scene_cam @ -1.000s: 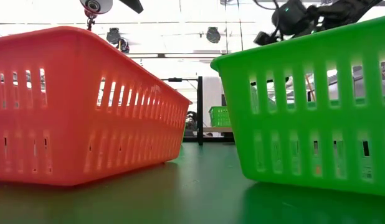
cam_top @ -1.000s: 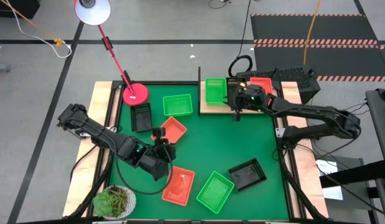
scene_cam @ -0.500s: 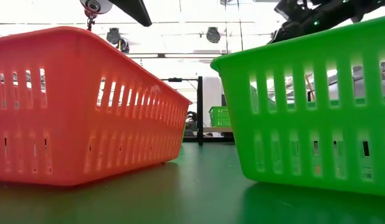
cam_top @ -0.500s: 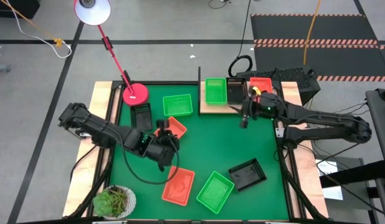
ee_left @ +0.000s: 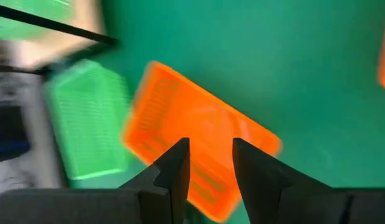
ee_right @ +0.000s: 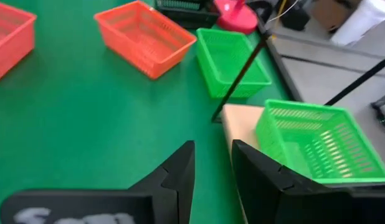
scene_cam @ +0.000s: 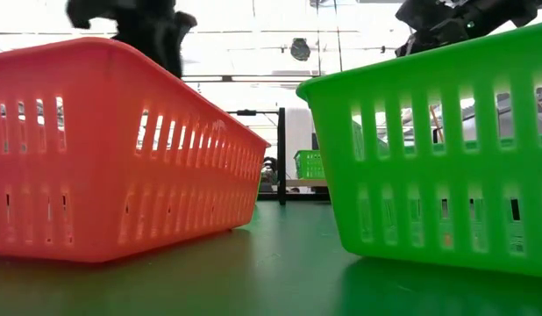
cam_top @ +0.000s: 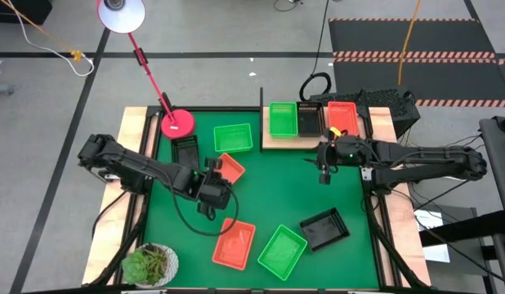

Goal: Stack baskets on shelf by color
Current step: Stack the top orange bin on top of the other orange bin on the shelf

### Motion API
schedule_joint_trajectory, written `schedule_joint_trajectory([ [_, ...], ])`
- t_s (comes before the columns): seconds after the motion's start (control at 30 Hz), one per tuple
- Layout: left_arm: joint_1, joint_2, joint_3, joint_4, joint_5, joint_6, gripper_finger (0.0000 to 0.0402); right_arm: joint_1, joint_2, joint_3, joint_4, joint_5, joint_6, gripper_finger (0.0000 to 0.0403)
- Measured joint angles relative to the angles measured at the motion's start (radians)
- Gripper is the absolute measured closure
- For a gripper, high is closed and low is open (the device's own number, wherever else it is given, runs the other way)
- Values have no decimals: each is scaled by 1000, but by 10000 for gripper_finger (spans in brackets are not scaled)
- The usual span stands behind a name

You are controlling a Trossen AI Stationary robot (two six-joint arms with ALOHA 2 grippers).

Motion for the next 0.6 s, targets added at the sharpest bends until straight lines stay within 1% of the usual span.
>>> schedule_joint_trajectory([
  [0.1, -2, 0, -63, -10, 89, 37, 279, 25, 0, 0, -30, 0, 4, 301],
  [0.2, 0, 0, -131, -9, 138, 71, 279, 41, 0, 0, -31, 0, 38, 301],
  [0.4, 20, 0, -232, -3, 138, 93, 279, 64, 0, 0, -28, 0, 80, 301],
  [0.6, 55, 0, -268, 12, 109, 125, 280, 70, 0, 0, 26, 0, 77, 301],
])
